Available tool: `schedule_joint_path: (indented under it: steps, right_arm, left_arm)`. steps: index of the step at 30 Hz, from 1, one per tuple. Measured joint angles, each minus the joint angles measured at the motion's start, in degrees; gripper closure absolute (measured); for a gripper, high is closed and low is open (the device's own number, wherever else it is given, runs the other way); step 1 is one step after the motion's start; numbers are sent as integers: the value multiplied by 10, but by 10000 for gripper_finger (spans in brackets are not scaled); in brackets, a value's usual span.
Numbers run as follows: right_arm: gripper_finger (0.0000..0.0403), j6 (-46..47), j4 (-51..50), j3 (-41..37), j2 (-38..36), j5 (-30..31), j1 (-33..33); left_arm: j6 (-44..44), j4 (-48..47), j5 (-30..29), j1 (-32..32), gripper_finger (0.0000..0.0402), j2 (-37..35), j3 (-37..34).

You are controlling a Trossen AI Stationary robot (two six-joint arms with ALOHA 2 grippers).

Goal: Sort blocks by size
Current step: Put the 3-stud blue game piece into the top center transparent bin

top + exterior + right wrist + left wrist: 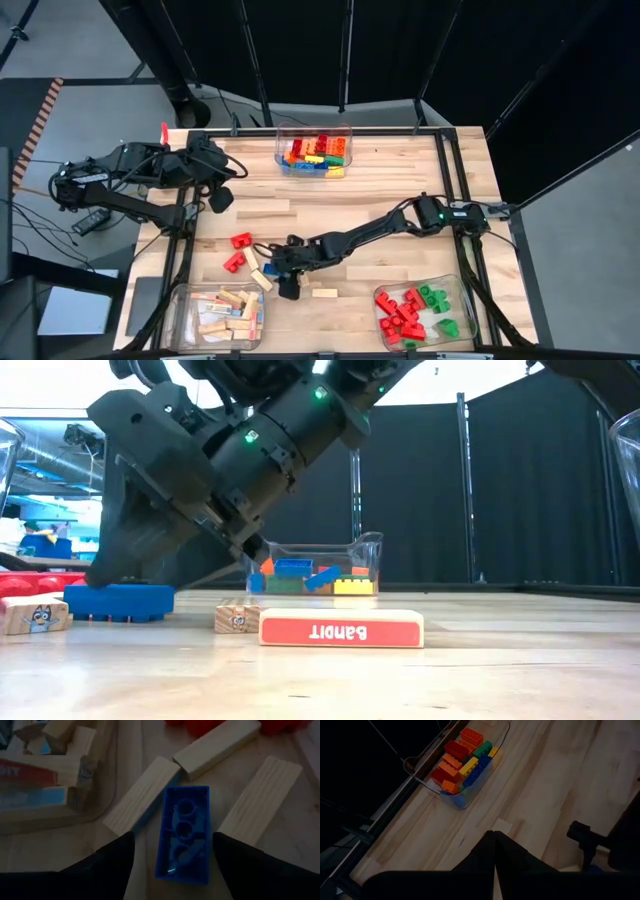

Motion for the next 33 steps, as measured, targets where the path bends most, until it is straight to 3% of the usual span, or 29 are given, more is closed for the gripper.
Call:
schedule_joint_path:
  steps: [7,15,21,26,33]
  right_arm:
    - [154,-1,11,-20,1,38,7]
    - [248,0,4,-20,1,104,3]
    - [249,37,-4,-18,-7,116,0]
    - [249,15,-27,-1,-53,141,-5]
    - [249,-95,-193,-1,-141,224,-68]
  left_arm:
    - [0,0,0,0,388,0,0]
    - [0,0,0,0,388,0,0]
    - [0,-1,0,0,388,0,0]
    - [0,-1,0,0,388,0,0]
    - [0,-1,0,0,388,0,0]
